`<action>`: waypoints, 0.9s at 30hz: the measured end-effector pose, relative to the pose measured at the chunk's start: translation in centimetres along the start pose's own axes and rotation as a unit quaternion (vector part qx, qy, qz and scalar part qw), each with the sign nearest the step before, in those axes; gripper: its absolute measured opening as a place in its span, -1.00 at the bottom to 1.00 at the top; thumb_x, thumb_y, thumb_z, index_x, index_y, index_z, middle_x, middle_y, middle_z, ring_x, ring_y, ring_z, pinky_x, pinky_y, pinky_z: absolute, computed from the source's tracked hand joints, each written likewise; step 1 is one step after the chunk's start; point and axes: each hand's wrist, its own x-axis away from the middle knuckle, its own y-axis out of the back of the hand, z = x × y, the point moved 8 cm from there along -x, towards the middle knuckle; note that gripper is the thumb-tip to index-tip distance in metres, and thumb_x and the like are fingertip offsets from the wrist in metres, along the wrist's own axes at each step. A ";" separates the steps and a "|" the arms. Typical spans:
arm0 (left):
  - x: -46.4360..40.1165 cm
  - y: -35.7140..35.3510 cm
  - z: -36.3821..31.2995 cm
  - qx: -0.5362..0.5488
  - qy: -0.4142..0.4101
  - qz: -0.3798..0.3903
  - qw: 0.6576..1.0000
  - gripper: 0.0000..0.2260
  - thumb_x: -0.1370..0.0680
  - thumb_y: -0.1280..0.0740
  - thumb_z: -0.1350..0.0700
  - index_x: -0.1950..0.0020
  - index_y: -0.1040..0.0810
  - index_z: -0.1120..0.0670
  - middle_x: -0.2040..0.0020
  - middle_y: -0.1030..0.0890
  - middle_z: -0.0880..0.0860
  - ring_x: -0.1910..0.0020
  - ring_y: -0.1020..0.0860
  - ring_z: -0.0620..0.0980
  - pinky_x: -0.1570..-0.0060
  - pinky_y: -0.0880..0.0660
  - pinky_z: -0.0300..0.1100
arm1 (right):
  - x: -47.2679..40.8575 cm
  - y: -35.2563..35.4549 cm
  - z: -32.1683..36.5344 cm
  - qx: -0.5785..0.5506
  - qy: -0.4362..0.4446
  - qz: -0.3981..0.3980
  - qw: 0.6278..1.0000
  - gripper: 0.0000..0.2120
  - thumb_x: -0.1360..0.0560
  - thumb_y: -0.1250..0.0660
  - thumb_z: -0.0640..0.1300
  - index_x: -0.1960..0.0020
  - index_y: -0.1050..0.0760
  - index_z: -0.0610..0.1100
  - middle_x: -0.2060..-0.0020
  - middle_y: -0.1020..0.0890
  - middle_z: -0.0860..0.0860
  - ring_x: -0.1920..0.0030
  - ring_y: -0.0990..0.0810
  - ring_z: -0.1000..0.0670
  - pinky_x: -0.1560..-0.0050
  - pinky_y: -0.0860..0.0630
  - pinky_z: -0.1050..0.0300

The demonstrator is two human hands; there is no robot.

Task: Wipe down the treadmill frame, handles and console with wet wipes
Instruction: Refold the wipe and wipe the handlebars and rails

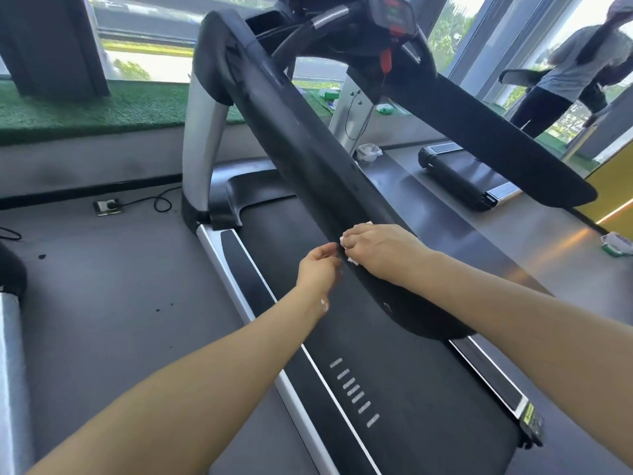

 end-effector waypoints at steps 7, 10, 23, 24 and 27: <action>2.6 -0.7 1.4 0.024 -0.012 -0.024 0.999 -0.72 -0.54 -0.21 0.39 -0.14 -0.53 0.11 -0.10 -0.55 0.05 -0.06 -0.54 -0.02 -0.04 -0.52 -0.19 | 3.8 -1.8 1.3 0.026 0.014 0.001 1.000 -0.71 -0.64 -0.05 -0.20 -0.26 -0.47 -0.13 -0.28 -0.46 0.04 -0.37 -0.32 0.03 -0.23 -0.41 0.11; 3.3 -0.3 2.1 0.025 -0.008 -0.041 0.999 -0.72 -0.53 -0.22 0.39 -0.13 -0.54 0.11 -0.11 -0.55 0.05 -0.07 -0.54 -0.02 -0.07 -0.54 -0.19 | 4.9 -2.2 2.0 0.070 0.043 0.000 0.997 -0.71 -0.62 -0.09 -0.22 -0.22 -0.51 -0.12 -0.23 -0.50 0.03 -0.32 -0.38 0.00 -0.19 -0.46 0.08; 2.1 4.0 0.9 0.055 0.017 -0.056 0.997 -0.74 -0.52 -0.21 0.41 -0.06 -0.56 0.12 0.05 -0.56 0.04 0.02 -0.55 -0.03 0.12 -0.52 -0.29 | 2.2 0.7 4.1 0.051 0.061 0.044 0.996 -0.76 -0.58 -0.14 -0.22 -0.16 -0.52 -0.12 -0.16 -0.55 0.03 -0.17 -0.53 -0.05 -0.07 -0.50 0.03; 1.6 4.3 0.7 0.051 0.020 -0.054 0.997 -0.73 -0.51 -0.21 0.41 -0.07 -0.56 0.12 0.06 -0.57 0.03 0.03 -0.55 -0.04 0.10 -0.53 -0.29 | 1.1 1.2 4.2 0.048 0.058 0.034 0.997 -0.75 -0.58 -0.14 -0.22 -0.17 -0.52 -0.12 -0.17 -0.54 0.03 -0.18 -0.52 -0.05 -0.06 -0.51 0.04; -0.1 5.0 0.3 0.038 0.032 -0.043 0.998 -0.72 -0.51 -0.22 0.39 -0.08 -0.56 0.09 0.07 -0.57 0.00 0.11 -0.55 -0.08 0.08 -0.53 -0.29 | -2.6 1.9 3.7 0.050 0.048 0.016 0.997 -0.73 -0.59 -0.14 -0.22 -0.20 -0.52 -0.07 -0.19 -0.52 0.06 -0.23 -0.48 -0.01 -0.05 -0.52 0.05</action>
